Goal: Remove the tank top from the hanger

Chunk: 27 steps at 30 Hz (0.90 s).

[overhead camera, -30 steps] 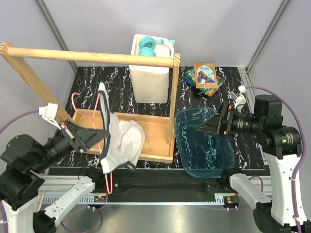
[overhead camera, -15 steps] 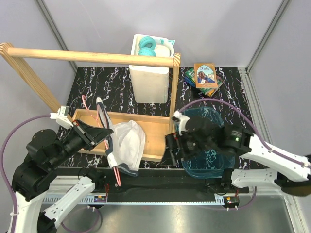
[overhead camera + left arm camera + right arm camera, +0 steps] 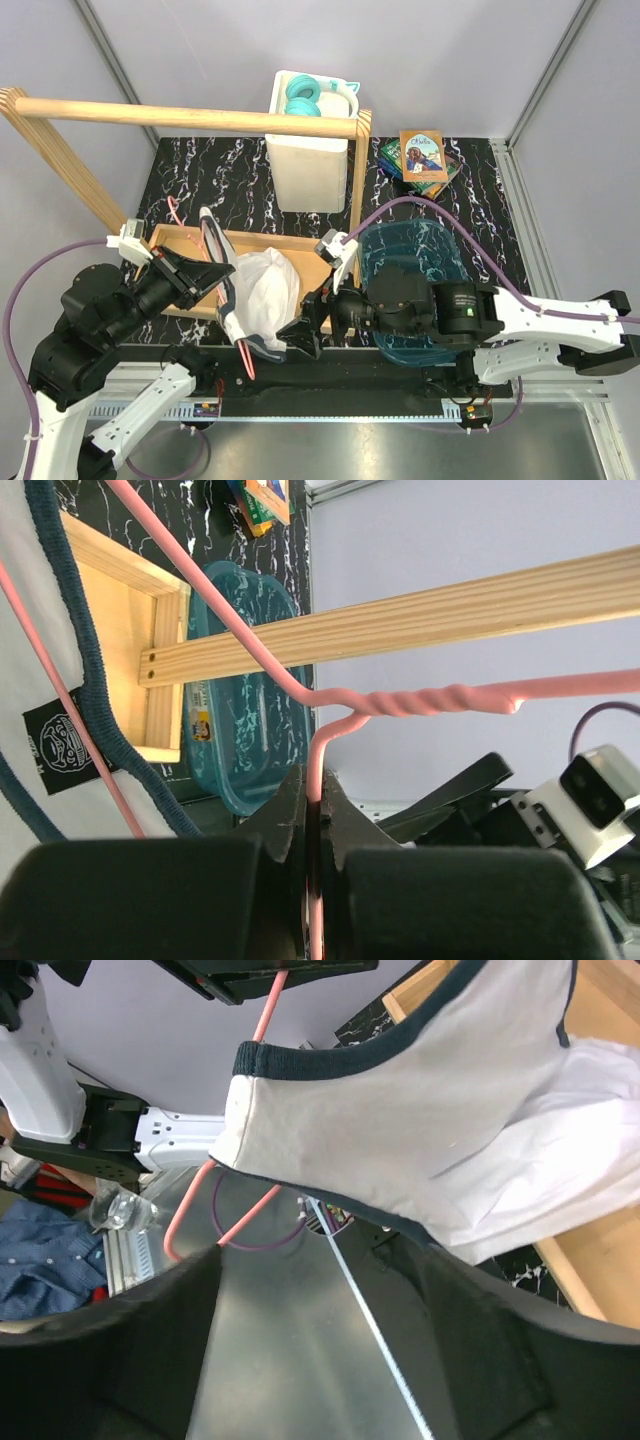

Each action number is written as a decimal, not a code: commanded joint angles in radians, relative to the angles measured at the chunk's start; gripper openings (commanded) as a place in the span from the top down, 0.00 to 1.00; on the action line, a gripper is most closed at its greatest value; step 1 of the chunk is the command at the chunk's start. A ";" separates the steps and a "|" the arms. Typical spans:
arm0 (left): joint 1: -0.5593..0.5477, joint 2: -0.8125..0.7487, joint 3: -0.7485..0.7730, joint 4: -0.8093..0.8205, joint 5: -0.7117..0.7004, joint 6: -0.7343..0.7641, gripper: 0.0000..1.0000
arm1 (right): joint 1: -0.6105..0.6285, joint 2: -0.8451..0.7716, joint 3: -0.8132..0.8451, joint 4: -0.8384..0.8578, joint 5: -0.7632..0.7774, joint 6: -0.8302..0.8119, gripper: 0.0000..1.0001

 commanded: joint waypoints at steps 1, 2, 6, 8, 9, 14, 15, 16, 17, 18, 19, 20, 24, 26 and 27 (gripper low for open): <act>0.004 0.009 0.036 0.067 0.005 -0.053 1.00 | 0.014 0.027 -0.027 0.185 0.007 -0.147 0.20; 0.004 0.010 0.041 0.065 0.006 -0.063 1.00 | 0.016 0.049 -0.022 0.203 -0.011 -0.155 0.21; 0.005 0.021 0.052 0.064 0.028 -0.072 1.00 | 0.019 0.072 -0.042 0.266 -0.079 -0.175 0.29; 0.004 0.021 0.053 0.062 0.032 -0.079 1.00 | 0.019 0.083 -0.057 0.301 -0.097 -0.184 0.35; 0.004 0.022 0.056 0.062 0.034 -0.081 1.00 | 0.020 0.090 -0.057 0.308 -0.117 -0.189 0.36; 0.004 0.032 0.067 0.059 0.035 -0.076 1.00 | 0.020 0.121 -0.051 0.320 -0.194 -0.195 0.36; 0.005 0.033 0.068 0.057 0.034 -0.076 1.00 | 0.020 0.124 -0.051 0.326 -0.200 -0.193 0.36; 0.004 0.033 0.068 0.057 0.035 -0.079 1.00 | 0.020 0.129 -0.053 0.331 -0.201 -0.195 0.36; 0.004 0.033 0.067 0.057 0.035 -0.079 1.00 | 0.020 0.136 -0.048 0.331 -0.206 -0.196 0.36; 0.005 0.033 0.068 0.057 0.037 -0.079 1.00 | 0.020 0.139 -0.045 0.329 -0.206 -0.198 0.36; 0.005 0.033 0.068 0.056 0.038 -0.081 1.00 | 0.020 0.149 -0.040 0.332 -0.202 -0.199 0.36; 0.004 0.036 0.072 0.057 0.042 -0.080 1.00 | 0.020 0.153 -0.037 0.334 -0.192 -0.199 0.36; 0.005 0.035 0.070 0.057 0.042 -0.079 1.00 | 0.020 0.150 -0.037 0.340 -0.159 -0.204 0.37; 0.005 0.032 0.067 0.056 0.043 -0.081 1.00 | 0.020 0.141 -0.047 0.340 -0.149 -0.205 0.37; 0.005 0.032 0.065 0.057 0.043 -0.083 1.00 | 0.020 0.135 -0.050 0.342 -0.143 -0.202 0.37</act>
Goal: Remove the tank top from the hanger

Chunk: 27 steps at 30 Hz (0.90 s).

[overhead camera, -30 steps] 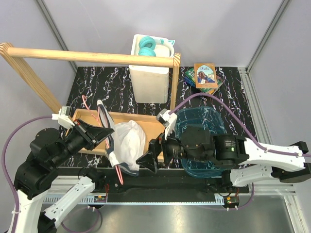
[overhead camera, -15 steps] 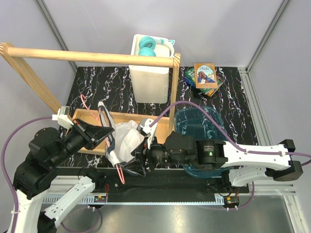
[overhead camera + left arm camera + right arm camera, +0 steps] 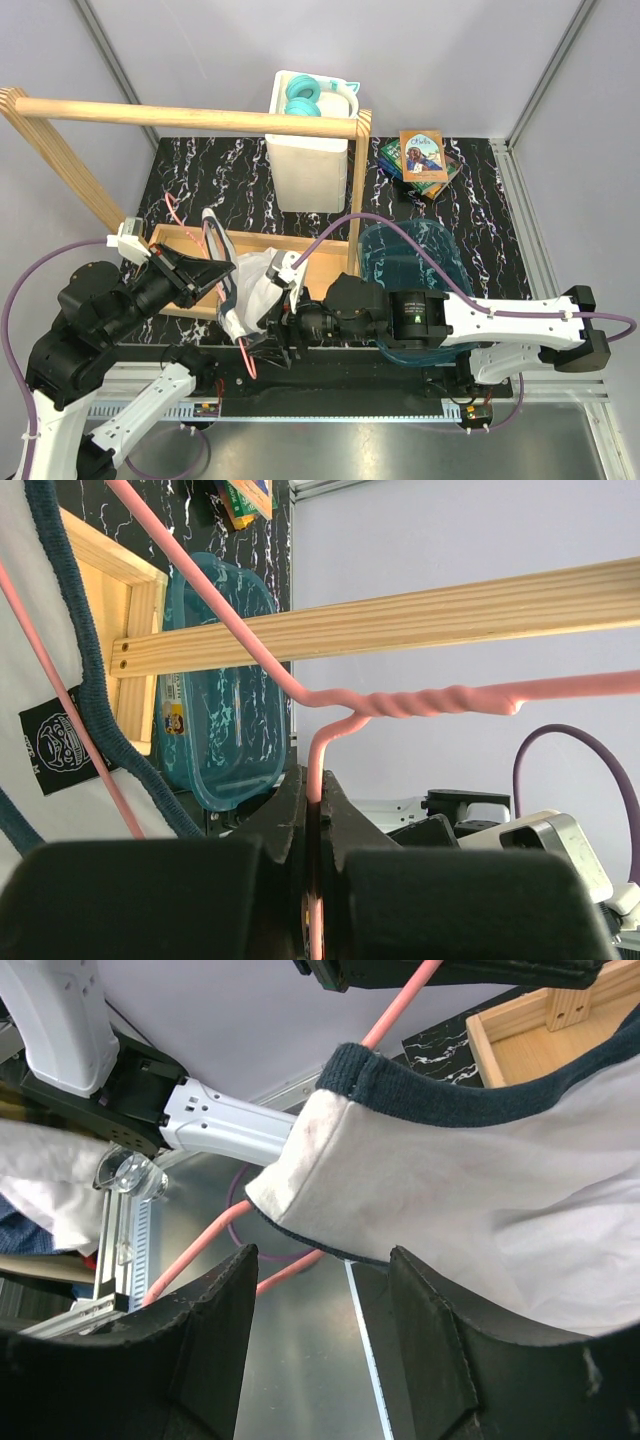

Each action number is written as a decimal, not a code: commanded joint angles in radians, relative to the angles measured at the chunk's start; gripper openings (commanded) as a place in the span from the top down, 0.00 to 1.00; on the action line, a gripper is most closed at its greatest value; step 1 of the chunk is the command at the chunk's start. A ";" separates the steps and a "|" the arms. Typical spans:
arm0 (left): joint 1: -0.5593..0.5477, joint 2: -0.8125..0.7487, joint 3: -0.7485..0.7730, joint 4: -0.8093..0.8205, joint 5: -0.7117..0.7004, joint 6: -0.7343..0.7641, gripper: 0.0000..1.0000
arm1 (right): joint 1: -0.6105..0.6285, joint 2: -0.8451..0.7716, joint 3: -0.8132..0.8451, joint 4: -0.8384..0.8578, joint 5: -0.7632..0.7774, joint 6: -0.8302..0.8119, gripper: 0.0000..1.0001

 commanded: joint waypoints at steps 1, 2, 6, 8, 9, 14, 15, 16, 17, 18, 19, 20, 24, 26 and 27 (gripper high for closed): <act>0.004 0.011 0.033 0.057 0.029 -0.015 1.00 | 0.009 -0.024 0.000 0.051 0.032 -0.017 0.38; 0.004 0.008 0.030 0.056 0.029 -0.017 1.00 | 0.007 -0.025 -0.002 0.053 0.032 -0.017 0.38; 0.005 0.003 0.020 0.056 0.034 -0.027 1.00 | 0.009 -0.008 0.000 0.060 0.026 -0.017 0.38; 0.004 0.003 0.023 0.054 0.036 -0.029 1.00 | 0.009 0.001 0.010 0.059 0.017 -0.022 0.39; 0.005 0.004 0.023 0.056 0.036 -0.030 1.00 | 0.009 0.010 0.015 0.060 0.017 -0.022 0.39; 0.005 0.005 0.033 0.054 0.037 -0.029 1.00 | 0.009 0.038 0.052 0.059 0.036 -0.040 0.45; 0.005 0.005 0.031 0.056 0.037 -0.029 1.00 | 0.010 0.048 0.062 0.060 0.040 -0.043 0.45; 0.004 0.006 0.031 0.056 0.039 -0.029 1.00 | 0.009 0.055 0.069 0.059 0.043 -0.051 0.47; 0.004 0.008 0.031 0.054 0.040 -0.029 1.00 | 0.009 0.061 0.076 0.059 0.046 -0.052 0.48; 0.004 0.011 0.031 0.056 0.042 -0.027 1.00 | 0.009 0.070 0.091 0.059 0.053 -0.055 0.49; 0.004 0.012 0.031 0.056 0.043 -0.026 1.00 | 0.009 0.075 0.098 0.057 0.058 -0.063 0.56; 0.004 0.014 0.031 0.054 0.042 -0.021 1.00 | 0.009 0.076 0.104 0.056 0.060 -0.065 0.60; 0.004 0.020 0.034 0.056 0.028 -0.004 1.00 | 0.009 0.056 0.099 0.042 0.082 -0.060 0.88; 0.004 0.026 0.033 0.056 0.019 0.003 1.00 | 0.009 0.033 0.092 0.027 0.083 -0.046 1.00; 0.004 0.029 0.036 0.056 0.005 0.008 1.00 | 0.009 0.026 0.090 0.019 0.081 -0.037 1.00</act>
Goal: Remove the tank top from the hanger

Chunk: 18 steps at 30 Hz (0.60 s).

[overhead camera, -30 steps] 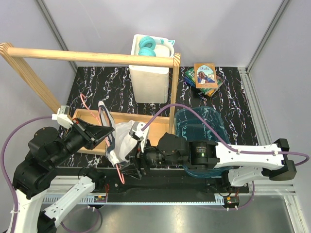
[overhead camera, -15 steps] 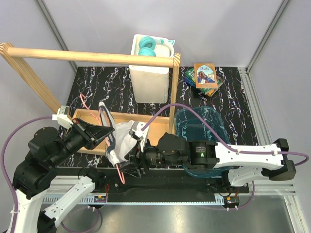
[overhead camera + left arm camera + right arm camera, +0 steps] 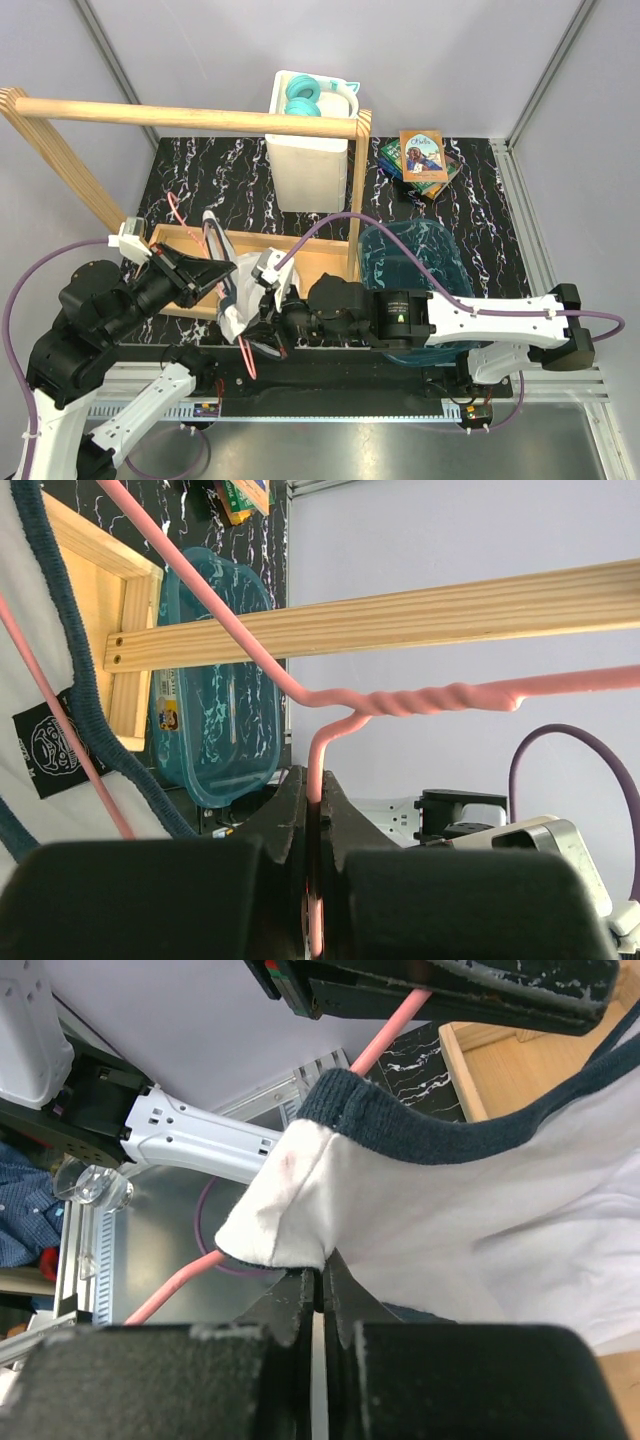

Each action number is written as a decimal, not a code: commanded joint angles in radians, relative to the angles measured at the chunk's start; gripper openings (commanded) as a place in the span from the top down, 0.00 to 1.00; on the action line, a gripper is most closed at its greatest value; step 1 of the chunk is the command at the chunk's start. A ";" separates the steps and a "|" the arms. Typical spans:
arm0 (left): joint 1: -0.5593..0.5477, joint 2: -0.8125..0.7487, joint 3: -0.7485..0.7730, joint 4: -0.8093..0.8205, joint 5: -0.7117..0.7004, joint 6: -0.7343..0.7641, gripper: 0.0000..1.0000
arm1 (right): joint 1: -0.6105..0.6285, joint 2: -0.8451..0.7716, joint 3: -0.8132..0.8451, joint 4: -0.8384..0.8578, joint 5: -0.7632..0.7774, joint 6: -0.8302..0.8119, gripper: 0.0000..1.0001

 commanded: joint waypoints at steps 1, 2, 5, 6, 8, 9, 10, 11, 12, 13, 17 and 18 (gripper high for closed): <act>0.005 0.035 0.040 0.054 -0.013 0.032 1.00 | 0.008 -0.062 0.031 0.011 0.033 0.017 1.00; 0.005 0.035 0.045 0.056 -0.029 0.043 1.00 | 0.008 -0.082 0.026 -0.001 0.023 0.023 1.00; 0.005 0.037 0.062 0.056 -0.149 0.066 1.00 | 0.008 -0.117 0.018 -0.033 -0.038 0.041 1.00; 0.004 0.038 0.069 0.057 -0.228 0.075 1.00 | 0.008 -0.128 0.014 -0.041 -0.049 0.054 1.00; 0.005 0.040 0.079 0.059 -0.299 0.096 1.00 | 0.008 -0.168 -0.008 -0.064 -0.066 0.070 1.00; 0.005 0.043 0.080 0.065 -0.363 0.101 1.00 | 0.008 -0.183 -0.020 -0.068 -0.066 0.090 1.00; 0.004 0.044 0.080 0.071 -0.388 0.107 1.00 | 0.008 -0.218 -0.031 -0.077 -0.066 0.101 1.00; 0.005 0.047 0.083 0.083 -0.414 0.107 1.00 | 0.008 -0.234 -0.055 -0.084 -0.069 0.121 1.00; 0.004 0.052 0.082 0.093 -0.459 0.106 1.00 | 0.008 -0.247 -0.069 -0.088 -0.073 0.132 1.00; 0.004 0.054 0.080 0.099 -0.480 0.089 1.00 | 0.008 -0.272 -0.089 -0.099 -0.084 0.138 1.00; 0.004 0.061 0.066 0.114 -0.600 0.000 1.00 | 0.008 -0.307 -0.130 -0.136 -0.098 0.185 1.00; 0.004 0.060 0.065 0.114 -0.617 -0.023 1.00 | 0.008 -0.316 -0.141 -0.139 -0.098 0.192 1.00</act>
